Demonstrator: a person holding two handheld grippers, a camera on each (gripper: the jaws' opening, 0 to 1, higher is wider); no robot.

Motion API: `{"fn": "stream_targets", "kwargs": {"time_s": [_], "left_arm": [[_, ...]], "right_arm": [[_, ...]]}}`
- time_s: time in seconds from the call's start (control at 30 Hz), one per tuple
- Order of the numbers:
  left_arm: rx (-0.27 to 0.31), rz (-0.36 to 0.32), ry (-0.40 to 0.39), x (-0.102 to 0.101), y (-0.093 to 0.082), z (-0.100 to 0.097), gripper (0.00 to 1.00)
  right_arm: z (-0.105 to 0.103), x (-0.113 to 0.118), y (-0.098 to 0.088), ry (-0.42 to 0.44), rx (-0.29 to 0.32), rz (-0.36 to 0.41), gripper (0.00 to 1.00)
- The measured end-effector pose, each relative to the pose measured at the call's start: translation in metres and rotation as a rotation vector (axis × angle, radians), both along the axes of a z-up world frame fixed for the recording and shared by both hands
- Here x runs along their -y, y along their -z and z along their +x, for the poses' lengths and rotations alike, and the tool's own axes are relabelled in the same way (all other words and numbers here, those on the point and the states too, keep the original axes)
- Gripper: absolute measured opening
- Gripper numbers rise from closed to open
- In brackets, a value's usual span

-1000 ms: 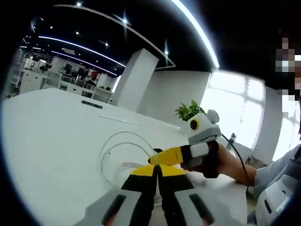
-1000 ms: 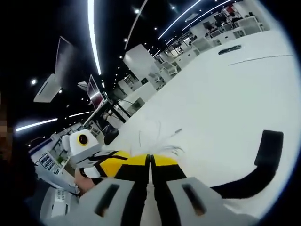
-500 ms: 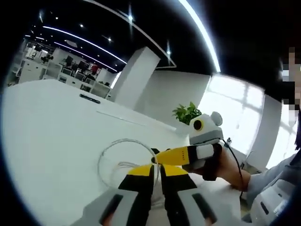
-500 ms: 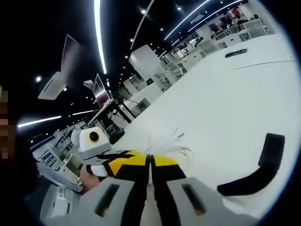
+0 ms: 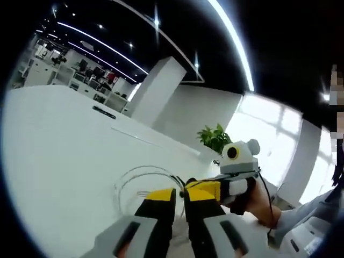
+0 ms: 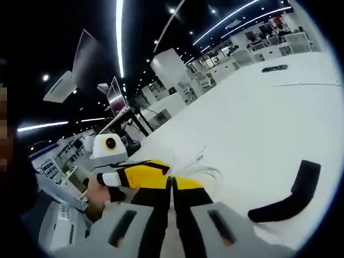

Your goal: Peel open the Velcro strap on the desktop, arrange the wired earphones neatly onto it, and close the Velcro strap to secure them.

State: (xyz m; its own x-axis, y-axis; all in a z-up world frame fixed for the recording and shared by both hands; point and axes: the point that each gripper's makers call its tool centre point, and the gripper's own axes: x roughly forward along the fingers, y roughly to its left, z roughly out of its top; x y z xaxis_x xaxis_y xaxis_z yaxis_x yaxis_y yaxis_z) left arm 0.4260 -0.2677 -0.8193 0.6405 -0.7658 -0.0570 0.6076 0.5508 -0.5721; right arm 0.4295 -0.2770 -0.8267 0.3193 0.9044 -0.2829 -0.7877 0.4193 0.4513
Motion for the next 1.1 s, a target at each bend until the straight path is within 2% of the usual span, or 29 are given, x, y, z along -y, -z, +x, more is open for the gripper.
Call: {"fn": "stream_targets", "kwargs": {"time_s": [0.07,0.2,0.3,0.47,0.83,0.97,1.1], "left_arm": [[-0.004,-0.008,0.002,0.001,-0.001,0.000,0.10],[-0.019,-0.026,0.012,0.004,-0.002,0.001,0.10],[-0.044,-0.049,0.018,0.005,-0.003,0.002,0.10],[-0.064,-0.042,0.033,0.008,-0.001,0.000,0.10],[-0.087,-0.067,0.071,0.014,-0.002,-0.003,0.07],[-0.082,-0.092,0.063,0.013,-0.002,-0.003,0.07],[-0.059,-0.127,0.020,0.003,-0.008,0.000,0.07]], "right_arm": [[-0.001,0.000,-0.002,0.000,0.049,-0.033,0.04],[-0.003,-0.001,-0.003,-0.001,0.109,-0.075,0.04],[-0.006,-0.003,-0.003,-0.010,0.133,-0.093,0.04],[-0.007,-0.001,-0.002,-0.014,0.180,-0.135,0.04],[-0.008,-0.001,0.000,-0.029,0.187,-0.142,0.04],[-0.008,0.000,0.000,-0.015,0.186,-0.129,0.04],[-0.009,0.001,0.003,-0.016,0.170,-0.123,0.05]]}}
